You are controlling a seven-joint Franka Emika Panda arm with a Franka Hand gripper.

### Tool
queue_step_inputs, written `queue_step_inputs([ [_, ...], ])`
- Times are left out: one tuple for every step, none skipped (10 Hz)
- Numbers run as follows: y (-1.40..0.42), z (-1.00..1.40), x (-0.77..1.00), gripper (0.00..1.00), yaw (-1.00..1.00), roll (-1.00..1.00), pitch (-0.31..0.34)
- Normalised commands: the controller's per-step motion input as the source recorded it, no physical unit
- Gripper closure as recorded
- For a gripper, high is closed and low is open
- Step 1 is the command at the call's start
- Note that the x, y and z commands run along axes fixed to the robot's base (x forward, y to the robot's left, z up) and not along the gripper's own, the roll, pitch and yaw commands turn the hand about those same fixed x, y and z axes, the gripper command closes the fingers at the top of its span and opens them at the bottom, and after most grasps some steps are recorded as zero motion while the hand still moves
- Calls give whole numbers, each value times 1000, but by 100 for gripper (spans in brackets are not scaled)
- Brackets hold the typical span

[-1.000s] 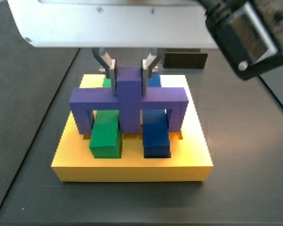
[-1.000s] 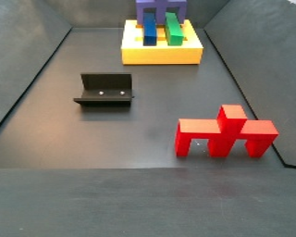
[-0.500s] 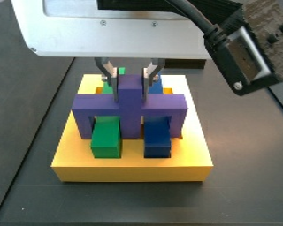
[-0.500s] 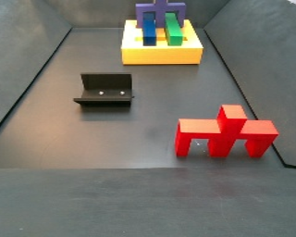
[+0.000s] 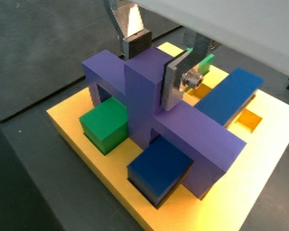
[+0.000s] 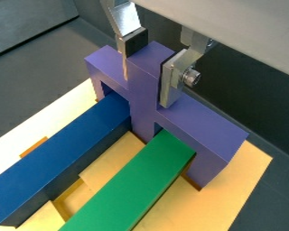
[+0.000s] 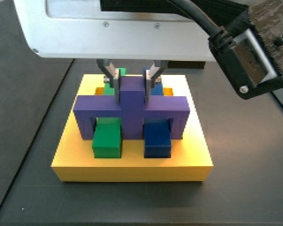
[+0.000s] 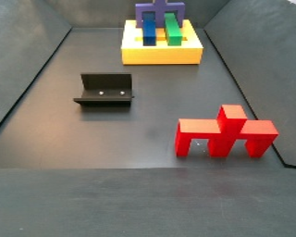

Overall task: Pick up the purple object. Move up. Place the purple object on the fixture. Regrasp the purple object. Move to above the board. Insert the purple object.
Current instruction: Insert the purple object.

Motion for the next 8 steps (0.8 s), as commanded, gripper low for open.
queue_step_inputs([
  [0, -249, 274, 100, -40, 166, 91],
  [0, -206, 329, 100, -57, 211, 107],
  [0, -463, 174, 100, -43, 53, 26],
  [31, -549, 74, 100, -23, 0, 0],
  [31, -431, 40, 100, 0, -3, 0],
  [0, -189, 3, 100, 0, -13, 0],
  [0, -3, 0, 100, 0, -21, 0],
  [0, 0, 0, 100, 0, 0, 0],
])
